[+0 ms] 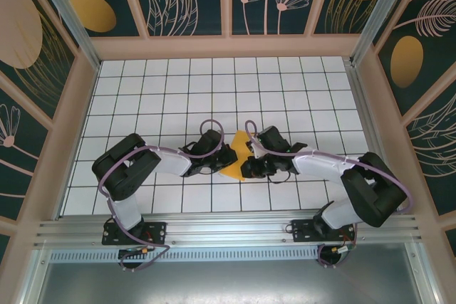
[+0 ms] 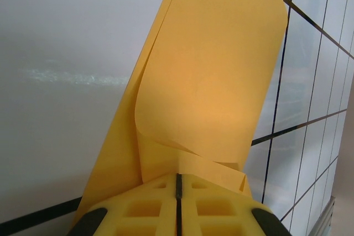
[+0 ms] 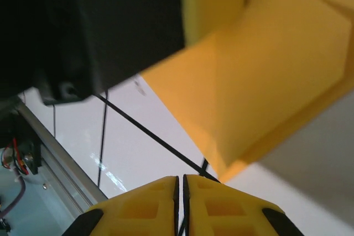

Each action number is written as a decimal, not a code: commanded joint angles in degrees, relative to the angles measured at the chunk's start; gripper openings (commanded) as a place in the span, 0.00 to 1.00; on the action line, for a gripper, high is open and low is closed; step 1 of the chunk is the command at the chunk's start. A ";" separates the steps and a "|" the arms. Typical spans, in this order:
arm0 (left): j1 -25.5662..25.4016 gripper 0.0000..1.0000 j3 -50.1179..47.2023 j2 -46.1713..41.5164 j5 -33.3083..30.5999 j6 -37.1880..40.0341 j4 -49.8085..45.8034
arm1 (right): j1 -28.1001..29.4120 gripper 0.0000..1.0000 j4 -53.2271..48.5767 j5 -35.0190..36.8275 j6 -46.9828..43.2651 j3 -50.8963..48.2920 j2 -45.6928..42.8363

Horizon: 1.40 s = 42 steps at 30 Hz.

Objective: Fold a paper plane with a square sheet of paper (pick it up from the middle)
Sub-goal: Fold the triangle a second time at the center of the table.

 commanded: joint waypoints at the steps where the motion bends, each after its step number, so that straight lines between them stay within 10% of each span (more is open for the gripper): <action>1: -0.16 0.09 -0.69 1.69 -2.20 1.57 -6.96 | 0.24 0.15 2.96 -0.95 1.91 1.98 2.15; 13: -0.17 0.09 -0.23 1.48 -1.98 1.66 -7.13 | 0.25 0.15 1.84 2.44 0.69 2.27 11.85; 42: -0.19 0.09 -0.21 0.80 -1.99 1.75 -7.36 | 0.86 0.16 4.38 -0.64 2.97 1.58 2.87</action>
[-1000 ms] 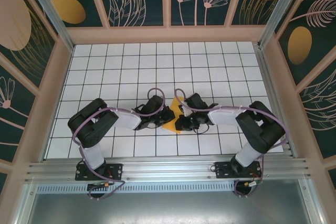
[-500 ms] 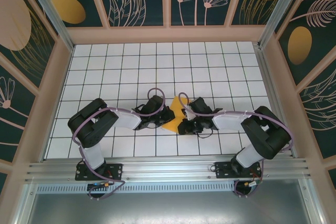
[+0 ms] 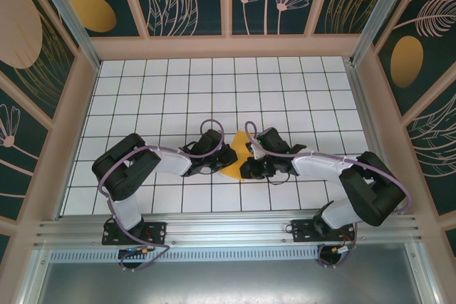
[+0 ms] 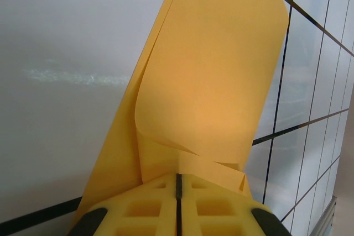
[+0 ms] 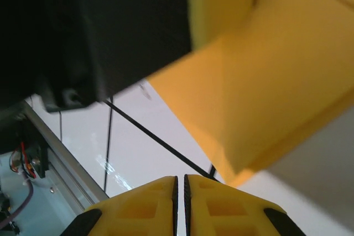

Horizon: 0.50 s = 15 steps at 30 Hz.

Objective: Fold a paper plane with a square sheet of paper (pick it up from the middle)
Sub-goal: Fold the triangle a second time at the center of the table.

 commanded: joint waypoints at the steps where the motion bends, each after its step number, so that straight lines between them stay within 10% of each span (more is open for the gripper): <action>1: -0.20 0.09 -0.58 0.80 -1.94 1.60 -6.62 | 0.29 0.16 1.83 0.26 0.76 2.79 3.20; 15: -0.21 0.09 -0.34 0.34 -2.16 1.89 -7.15 | 0.29 0.15 1.63 1.71 1.48 -3.62 5.66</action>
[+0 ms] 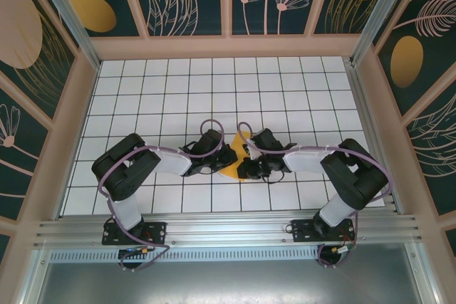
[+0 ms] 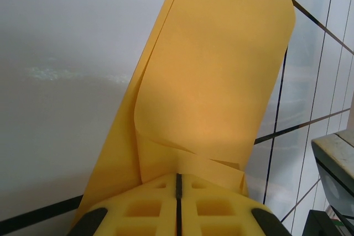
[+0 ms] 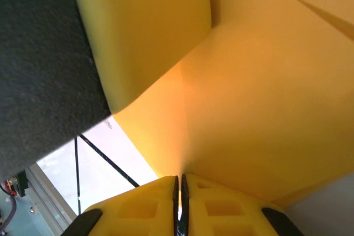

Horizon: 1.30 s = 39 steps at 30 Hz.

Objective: Fold a paper plane with a square sheet of paper (pick it up from the middle)
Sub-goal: Fold the triangle a second time at the center of the table.

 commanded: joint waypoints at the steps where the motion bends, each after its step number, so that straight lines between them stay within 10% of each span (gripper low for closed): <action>1: -0.11 0.09 -0.50 0.43 -2.12 1.94 -6.59 | 0.29 0.15 -3.50 0.45 0.93 -4.01 -3.50; 12: -0.14 0.09 -0.48 0.69 -1.90 1.88 -6.20 | 0.21 0.16 -4.49 0.72 1.50 -3.55 -12.26; 39: -0.26 0.09 -1.01 -9.76 3.23 2.01 -4.68 | -1.24 0.12 4.85 2.07 3.13 -5.81 0.25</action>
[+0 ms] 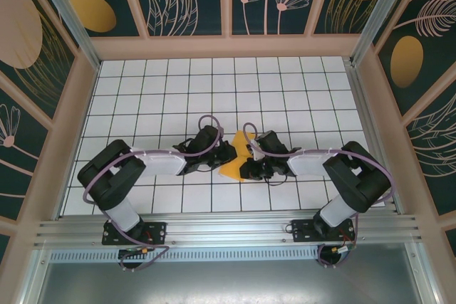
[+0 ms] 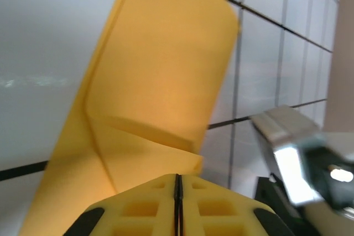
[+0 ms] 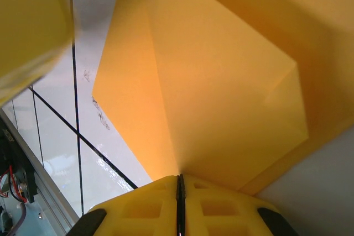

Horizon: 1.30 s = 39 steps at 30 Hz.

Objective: Fold a paper plane with a square sheet of paper (pick it up from the middle)
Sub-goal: Fold the triangle a second time at the center of the table.

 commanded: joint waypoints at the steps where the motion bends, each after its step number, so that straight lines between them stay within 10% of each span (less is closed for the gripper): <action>1: -0.45 0.07 -1.53 -1.66 2.72 -0.12 0.68 | 0.04 0.12 -1.69 2.75 0.26 -1.89 1.18; 24: -2.26 0.05 -2.00 7.88 4.23 -2.45 4.40 | 0.05 0.12 -2.28 3.30 0.03 -2.15 1.42; 39: -0.86 0.08 4.18 9.14 -7.18 1.24 -7.30 | 0.13 0.09 -7.66 5.78 -2.57 -1.88 2.89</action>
